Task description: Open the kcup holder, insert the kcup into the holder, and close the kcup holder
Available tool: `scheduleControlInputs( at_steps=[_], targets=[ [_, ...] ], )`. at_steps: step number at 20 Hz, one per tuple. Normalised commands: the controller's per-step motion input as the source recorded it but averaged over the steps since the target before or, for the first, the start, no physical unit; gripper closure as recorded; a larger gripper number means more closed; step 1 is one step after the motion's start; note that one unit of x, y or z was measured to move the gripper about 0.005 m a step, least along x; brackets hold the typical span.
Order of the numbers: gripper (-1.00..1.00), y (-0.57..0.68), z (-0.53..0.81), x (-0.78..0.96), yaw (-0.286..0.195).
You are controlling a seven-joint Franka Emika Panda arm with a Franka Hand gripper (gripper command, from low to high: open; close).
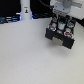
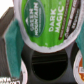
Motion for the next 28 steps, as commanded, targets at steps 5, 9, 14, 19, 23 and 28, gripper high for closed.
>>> scheduleControlInputs(
  at_steps=[5,9,14,19,23,28],
  targets=[
    [-1.0,0.08,0.16,-0.05,0.086],
    [-1.0,-0.02,0.26,0.06,0.094],
    [-1.0,-0.06,0.25,0.06,0.115],
    [-1.0,-0.38,0.4,0.37,0.062],
    [-1.0,-0.52,0.37,0.54,0.034],
    [-1.0,-0.56,0.3,0.59,0.015]
  ],
)
